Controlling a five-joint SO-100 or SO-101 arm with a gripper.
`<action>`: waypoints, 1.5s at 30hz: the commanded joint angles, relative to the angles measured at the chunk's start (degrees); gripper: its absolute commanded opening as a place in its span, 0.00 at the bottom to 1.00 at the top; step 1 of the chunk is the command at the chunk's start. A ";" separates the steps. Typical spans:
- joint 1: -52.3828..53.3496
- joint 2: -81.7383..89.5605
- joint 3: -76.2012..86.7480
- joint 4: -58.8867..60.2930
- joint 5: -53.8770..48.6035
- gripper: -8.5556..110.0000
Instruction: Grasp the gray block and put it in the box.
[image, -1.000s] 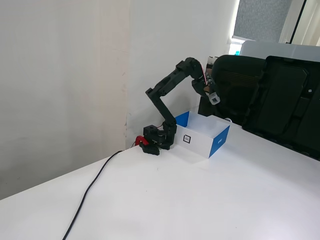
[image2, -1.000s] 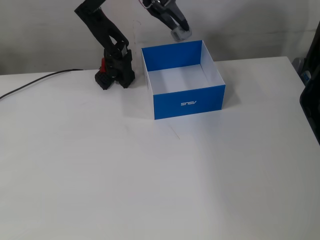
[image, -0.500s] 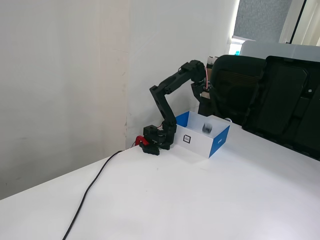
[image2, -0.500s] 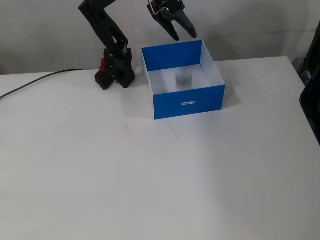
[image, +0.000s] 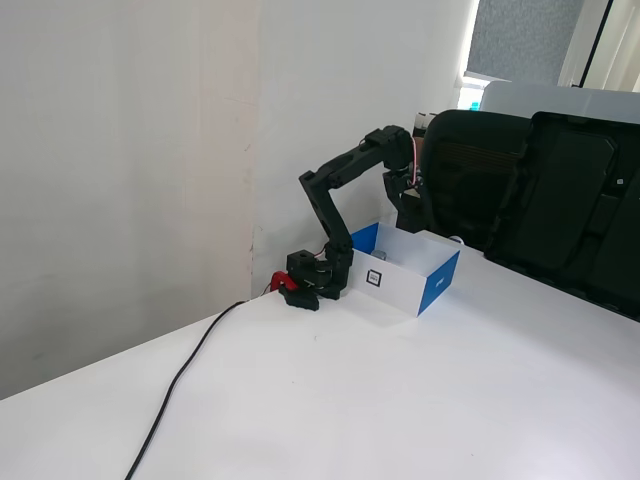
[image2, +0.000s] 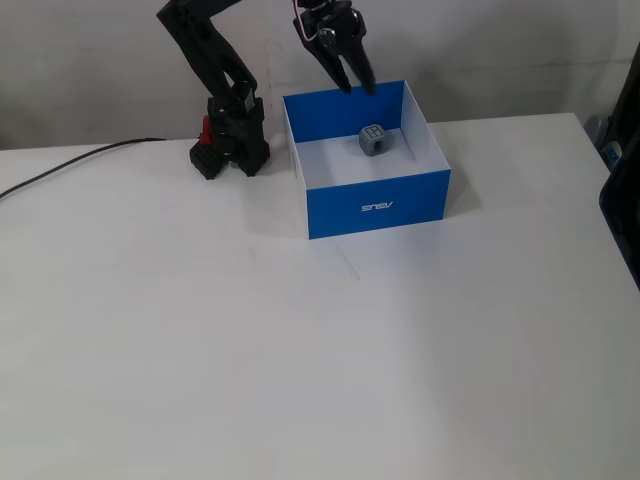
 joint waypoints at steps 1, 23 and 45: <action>-3.78 4.39 0.35 -0.35 0.44 0.07; -37.79 18.81 16.79 -4.13 -0.44 0.07; -69.79 35.16 41.66 -24.52 -6.15 0.07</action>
